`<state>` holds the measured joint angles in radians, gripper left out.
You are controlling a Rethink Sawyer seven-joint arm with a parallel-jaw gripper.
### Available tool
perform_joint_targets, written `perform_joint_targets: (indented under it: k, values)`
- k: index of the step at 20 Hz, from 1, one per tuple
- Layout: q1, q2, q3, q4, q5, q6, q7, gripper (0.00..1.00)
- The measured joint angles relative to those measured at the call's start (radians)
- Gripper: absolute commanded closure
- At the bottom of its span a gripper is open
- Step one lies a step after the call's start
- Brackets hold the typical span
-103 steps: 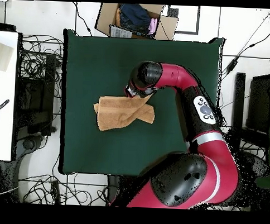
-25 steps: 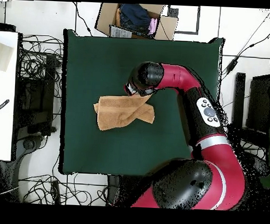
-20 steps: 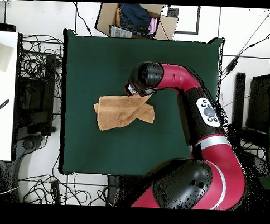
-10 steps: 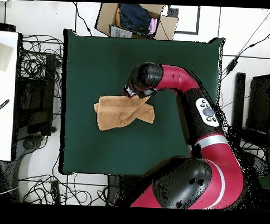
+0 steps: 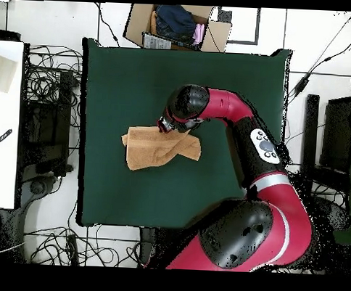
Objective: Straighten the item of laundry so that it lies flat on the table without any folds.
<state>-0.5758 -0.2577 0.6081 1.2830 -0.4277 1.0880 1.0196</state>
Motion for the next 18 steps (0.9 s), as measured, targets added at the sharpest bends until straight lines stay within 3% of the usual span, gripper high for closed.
perform_joint_targets:
  k: [18]
  values:
    - [0.001, 0.025, 0.000, -0.019, 0.010, 0.013, 0.000, 0.00]
